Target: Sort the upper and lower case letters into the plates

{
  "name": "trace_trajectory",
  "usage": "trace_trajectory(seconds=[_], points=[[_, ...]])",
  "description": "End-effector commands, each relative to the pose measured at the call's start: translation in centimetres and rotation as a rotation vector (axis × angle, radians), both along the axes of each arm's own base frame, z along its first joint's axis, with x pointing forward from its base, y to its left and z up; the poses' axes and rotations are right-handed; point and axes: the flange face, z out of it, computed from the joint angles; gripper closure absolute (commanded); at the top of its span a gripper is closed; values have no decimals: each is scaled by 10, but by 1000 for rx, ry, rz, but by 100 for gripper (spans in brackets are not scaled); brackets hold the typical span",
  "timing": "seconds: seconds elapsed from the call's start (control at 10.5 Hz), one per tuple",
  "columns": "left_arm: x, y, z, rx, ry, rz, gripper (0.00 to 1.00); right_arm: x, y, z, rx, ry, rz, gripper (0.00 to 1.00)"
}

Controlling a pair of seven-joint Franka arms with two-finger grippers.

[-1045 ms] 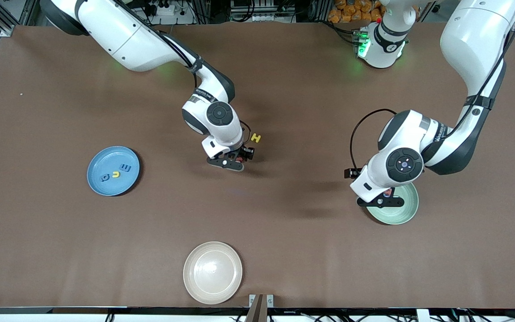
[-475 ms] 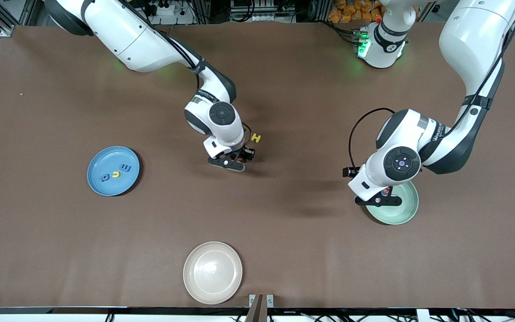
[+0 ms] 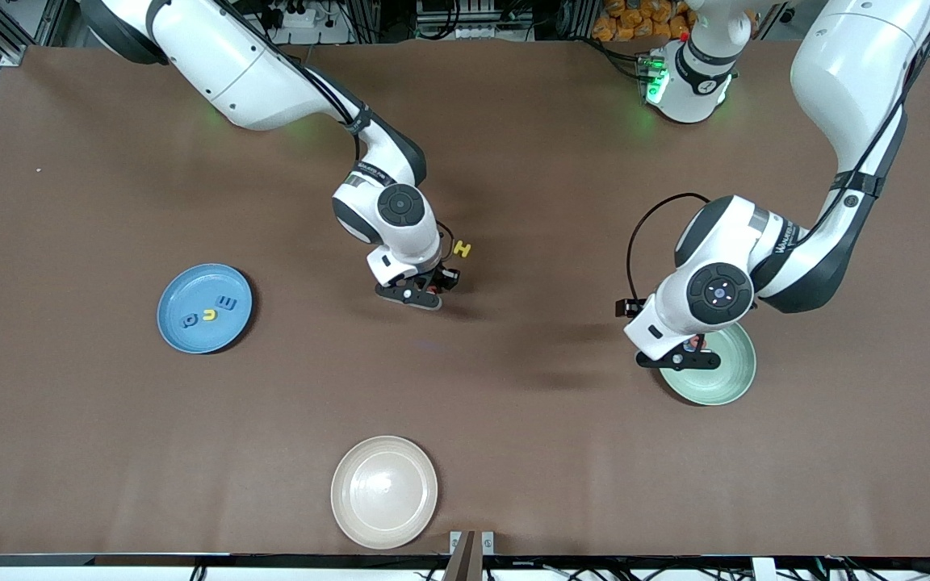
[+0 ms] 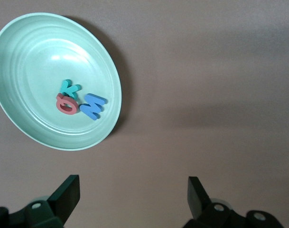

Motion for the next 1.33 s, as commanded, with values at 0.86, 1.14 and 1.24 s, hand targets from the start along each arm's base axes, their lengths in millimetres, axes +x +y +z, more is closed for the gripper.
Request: trace_trajectory(seconds=[0.86,1.14,1.24], points=[[-29,-45,15,5,-7,54,0,7,-6,-2,-17,-13,-4,82],[-43,-70,14,15,-10,84,0,20,-22,0,-19,-14,2,84],[-51,-84,13,22,-12,95,0,25,-28,1,-29,-10,1,84]])
